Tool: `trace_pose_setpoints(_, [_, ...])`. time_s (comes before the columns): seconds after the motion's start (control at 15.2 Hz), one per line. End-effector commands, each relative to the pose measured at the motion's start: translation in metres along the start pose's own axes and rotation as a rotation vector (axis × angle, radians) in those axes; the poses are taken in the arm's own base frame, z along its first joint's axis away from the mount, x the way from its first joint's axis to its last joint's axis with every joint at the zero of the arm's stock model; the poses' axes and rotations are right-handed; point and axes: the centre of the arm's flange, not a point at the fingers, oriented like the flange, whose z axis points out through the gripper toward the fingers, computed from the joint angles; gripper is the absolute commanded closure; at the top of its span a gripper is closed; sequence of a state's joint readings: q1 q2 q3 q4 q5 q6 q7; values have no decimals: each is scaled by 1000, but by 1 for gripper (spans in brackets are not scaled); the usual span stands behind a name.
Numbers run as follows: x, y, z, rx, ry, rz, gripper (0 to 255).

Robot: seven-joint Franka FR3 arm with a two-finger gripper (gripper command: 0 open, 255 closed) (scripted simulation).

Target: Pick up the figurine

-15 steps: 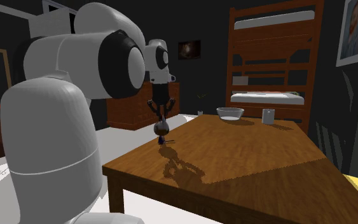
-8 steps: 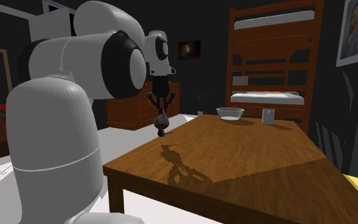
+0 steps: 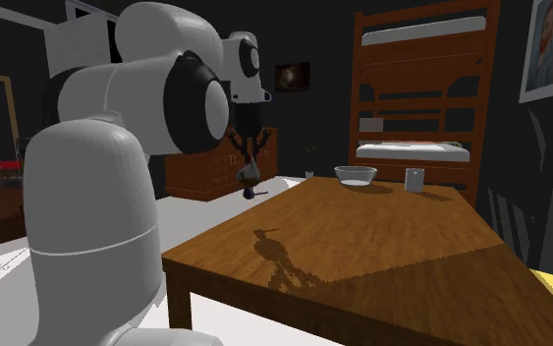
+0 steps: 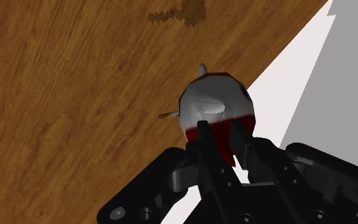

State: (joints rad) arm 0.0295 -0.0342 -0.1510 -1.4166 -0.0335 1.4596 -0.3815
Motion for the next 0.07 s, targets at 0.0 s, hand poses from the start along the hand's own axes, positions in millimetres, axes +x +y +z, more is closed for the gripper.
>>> trace_pose_setpoints(0.0, [0, 0, -4, 0, 0, 0, 255])
